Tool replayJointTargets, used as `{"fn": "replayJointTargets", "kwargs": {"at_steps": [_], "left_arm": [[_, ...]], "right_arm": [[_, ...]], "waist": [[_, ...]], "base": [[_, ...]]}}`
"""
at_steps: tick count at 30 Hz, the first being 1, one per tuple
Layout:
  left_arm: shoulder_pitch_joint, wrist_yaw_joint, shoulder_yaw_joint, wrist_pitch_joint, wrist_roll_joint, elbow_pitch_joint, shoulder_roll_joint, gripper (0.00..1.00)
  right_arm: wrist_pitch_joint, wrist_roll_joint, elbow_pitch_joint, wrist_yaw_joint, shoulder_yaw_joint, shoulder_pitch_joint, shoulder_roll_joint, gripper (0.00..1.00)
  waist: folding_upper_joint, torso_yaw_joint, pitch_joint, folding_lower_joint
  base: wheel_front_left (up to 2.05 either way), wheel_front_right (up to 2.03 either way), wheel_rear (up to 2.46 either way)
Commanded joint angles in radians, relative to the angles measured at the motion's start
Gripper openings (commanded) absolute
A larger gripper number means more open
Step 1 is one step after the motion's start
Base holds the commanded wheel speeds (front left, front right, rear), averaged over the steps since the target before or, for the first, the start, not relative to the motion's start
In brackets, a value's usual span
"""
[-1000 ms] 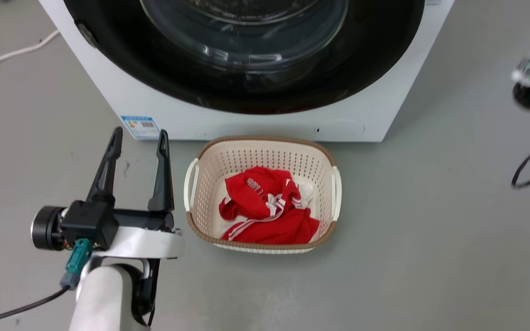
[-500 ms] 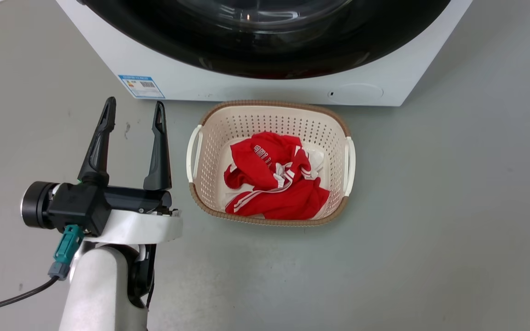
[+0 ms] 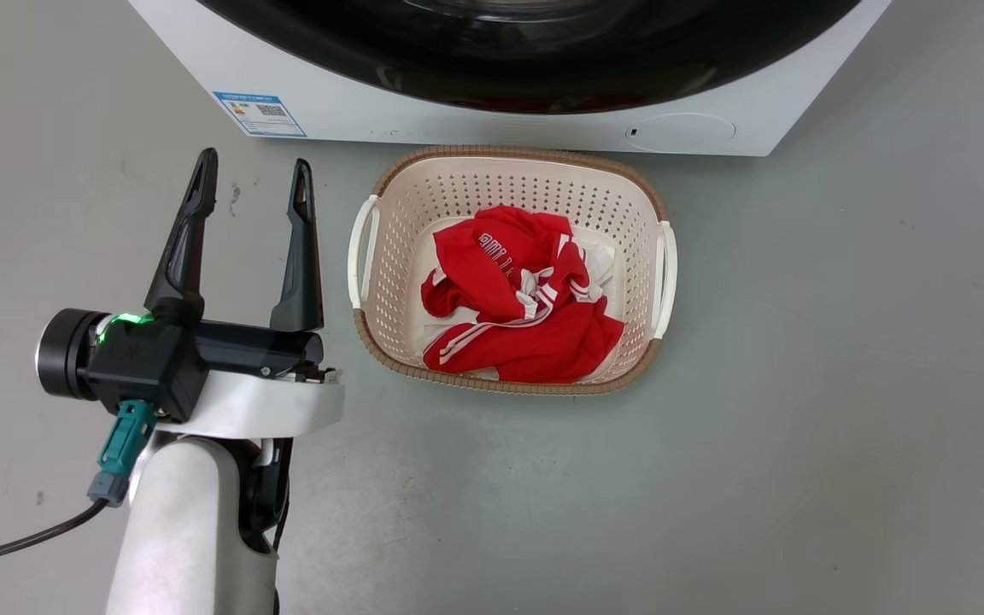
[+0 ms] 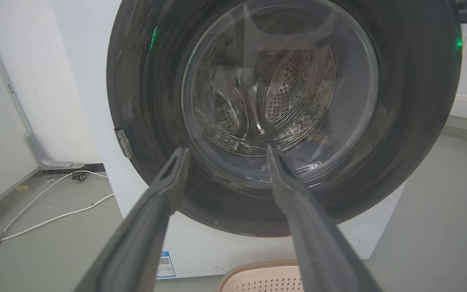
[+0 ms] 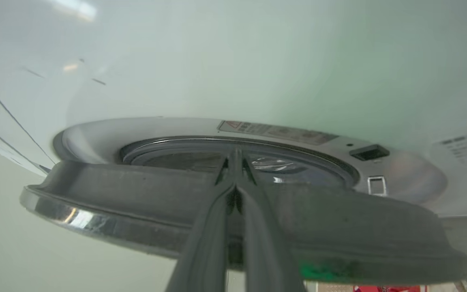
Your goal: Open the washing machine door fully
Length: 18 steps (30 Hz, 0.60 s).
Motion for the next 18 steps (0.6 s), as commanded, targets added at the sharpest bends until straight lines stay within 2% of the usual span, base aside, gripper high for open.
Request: {"fn": "replayJointTargets", "kwargs": {"at_steps": [1,9,18], "left_arm": [[-0.017,-0.004,-0.002,-0.002,0.003,0.001,-0.001,1.00],[-0.022,-0.003,-0.003,-0.002,0.003,0.008,-0.002,1.00],[0.010,0.002,-0.010,-0.002,0.008,0.027,-0.002,1.00]], "right_arm": [[0.047,0.007,0.000,0.000,0.006,0.013,0.031,0.00],[0.153,0.046,-0.053,0.000,-0.011,0.065,0.009,0.00],[0.313,0.105,-0.174,0.000,-0.023,0.184,-0.002,0.00]], "waist": [[0.0000,0.001,0.000,-0.0001],[0.0000,-0.003,-0.010,-0.0001],[0.0000,-0.016,-0.065,-0.0001]], "base": [[0.00,0.00,0.00],[0.00,0.00,0.00],[0.00,0.00,0.00]]}}
